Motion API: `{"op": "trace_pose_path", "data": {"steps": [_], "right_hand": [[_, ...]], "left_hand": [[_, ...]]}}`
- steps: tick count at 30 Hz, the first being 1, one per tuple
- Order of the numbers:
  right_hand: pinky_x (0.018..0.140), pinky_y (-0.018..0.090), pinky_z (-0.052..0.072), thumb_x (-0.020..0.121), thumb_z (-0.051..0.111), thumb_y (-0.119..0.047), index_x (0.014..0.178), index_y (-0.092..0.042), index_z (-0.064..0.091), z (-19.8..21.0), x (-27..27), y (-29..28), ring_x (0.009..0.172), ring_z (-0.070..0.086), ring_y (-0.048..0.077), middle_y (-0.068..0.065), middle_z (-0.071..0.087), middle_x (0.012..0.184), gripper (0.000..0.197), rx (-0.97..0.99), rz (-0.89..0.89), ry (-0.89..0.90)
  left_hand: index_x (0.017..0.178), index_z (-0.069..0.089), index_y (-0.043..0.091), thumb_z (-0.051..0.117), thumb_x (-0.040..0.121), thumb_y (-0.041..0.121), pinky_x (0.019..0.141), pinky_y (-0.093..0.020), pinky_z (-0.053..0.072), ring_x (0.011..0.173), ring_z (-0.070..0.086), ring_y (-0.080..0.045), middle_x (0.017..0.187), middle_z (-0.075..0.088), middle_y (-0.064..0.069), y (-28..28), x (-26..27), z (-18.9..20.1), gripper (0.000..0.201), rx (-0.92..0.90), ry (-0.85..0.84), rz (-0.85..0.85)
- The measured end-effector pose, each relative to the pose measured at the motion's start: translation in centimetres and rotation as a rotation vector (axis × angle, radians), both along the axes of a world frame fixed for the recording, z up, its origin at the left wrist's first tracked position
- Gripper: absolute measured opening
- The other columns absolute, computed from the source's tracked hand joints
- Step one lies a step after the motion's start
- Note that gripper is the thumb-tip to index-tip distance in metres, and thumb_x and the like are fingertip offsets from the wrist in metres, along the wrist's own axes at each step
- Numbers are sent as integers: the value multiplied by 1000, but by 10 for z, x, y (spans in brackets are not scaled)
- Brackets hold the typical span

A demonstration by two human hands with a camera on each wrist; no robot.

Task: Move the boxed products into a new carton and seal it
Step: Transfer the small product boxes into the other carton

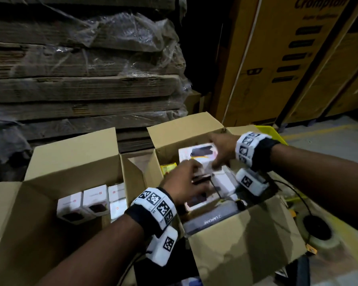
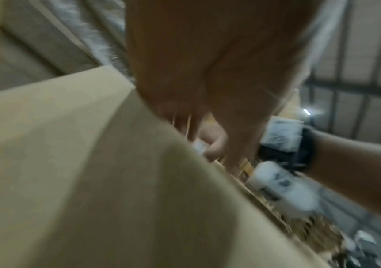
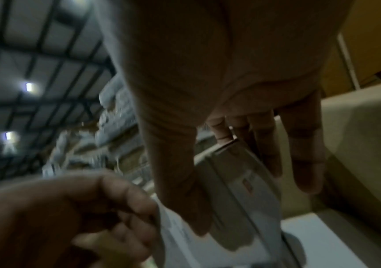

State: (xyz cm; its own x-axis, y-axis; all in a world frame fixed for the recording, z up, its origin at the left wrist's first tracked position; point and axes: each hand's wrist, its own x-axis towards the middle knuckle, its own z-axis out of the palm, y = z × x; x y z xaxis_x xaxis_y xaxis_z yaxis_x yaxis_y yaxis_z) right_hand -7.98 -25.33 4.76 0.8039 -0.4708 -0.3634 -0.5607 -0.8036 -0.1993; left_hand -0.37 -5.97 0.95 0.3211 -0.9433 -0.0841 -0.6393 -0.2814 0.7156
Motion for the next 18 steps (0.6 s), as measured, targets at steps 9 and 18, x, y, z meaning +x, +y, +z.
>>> {"op": "trace_pose_path", "data": {"steps": [9, 18], "right_hand": [[84, 38, 52, 60, 89, -25, 122, -23, 41, 51, -28, -4, 97, 57, 17, -1, 59, 107, 78, 202, -13, -112], [97, 30, 47, 65, 89, -17, 130, -7, 46, -17, -12, 10, 114, 57, 22, 6, 58, 128, 78, 336, 40, 14]], "left_hand": [[141, 39, 25, 92, 53, 46, 105, -34, 38, 124, 36, -21, 132, 42, -1, -16, 19, 29, 105, -243, -328, 273], [131, 51, 26, 83, 60, 58, 97, -32, 44, 119, 49, -21, 126, 49, -1, 19, 20, 12, 84, -16, -288, 318]]}}
